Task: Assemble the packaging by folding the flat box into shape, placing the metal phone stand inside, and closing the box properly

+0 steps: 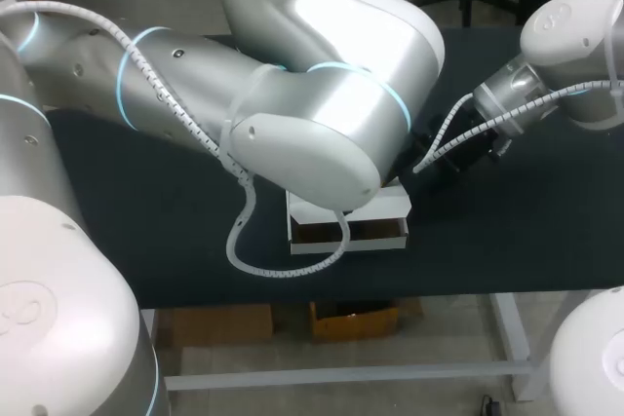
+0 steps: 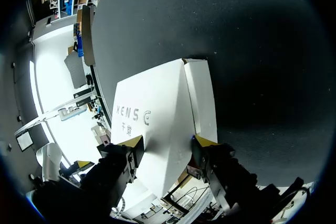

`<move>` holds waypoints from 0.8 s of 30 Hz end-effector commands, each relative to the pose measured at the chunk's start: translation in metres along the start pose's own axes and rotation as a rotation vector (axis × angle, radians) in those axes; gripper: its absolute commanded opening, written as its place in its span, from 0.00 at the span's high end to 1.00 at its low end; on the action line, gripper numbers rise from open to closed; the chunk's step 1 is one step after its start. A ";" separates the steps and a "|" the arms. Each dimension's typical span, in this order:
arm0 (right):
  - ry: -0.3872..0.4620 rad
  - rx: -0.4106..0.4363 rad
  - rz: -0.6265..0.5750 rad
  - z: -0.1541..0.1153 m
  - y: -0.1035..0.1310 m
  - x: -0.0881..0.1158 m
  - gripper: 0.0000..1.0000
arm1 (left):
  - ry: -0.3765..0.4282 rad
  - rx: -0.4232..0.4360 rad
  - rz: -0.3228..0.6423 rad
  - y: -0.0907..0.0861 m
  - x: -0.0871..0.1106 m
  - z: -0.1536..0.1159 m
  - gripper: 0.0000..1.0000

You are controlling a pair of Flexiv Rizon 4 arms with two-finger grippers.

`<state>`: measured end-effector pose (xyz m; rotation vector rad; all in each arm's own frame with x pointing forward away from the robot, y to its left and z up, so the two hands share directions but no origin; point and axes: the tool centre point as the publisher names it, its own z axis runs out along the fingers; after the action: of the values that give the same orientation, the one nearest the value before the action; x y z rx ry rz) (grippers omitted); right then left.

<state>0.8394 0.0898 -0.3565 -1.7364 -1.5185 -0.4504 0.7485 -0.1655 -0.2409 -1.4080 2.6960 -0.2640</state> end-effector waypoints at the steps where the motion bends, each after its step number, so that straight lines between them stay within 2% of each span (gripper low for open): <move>1: 0.000 0.002 0.000 0.000 0.000 0.000 0.47 | -0.008 -0.001 -0.001 -0.001 0.003 0.000 0.00; 5: 0.001 0.002 -0.001 0.000 0.000 0.000 0.43 | -0.008 -0.001 -0.001 -0.001 0.003 0.000 0.00; 14: 0.001 0.002 -0.001 0.000 0.000 0.000 0.50 | -0.008 -0.001 -0.001 -0.001 0.003 0.000 0.00; 24: 0.001 0.002 -0.001 0.000 0.000 0.000 0.47 | -0.008 -0.001 -0.001 -0.001 0.003 0.000 0.00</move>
<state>0.8394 0.0897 -0.3564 -1.7362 -1.5187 -0.4509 0.7482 -0.1663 -0.2416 -1.4071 2.6929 -0.2619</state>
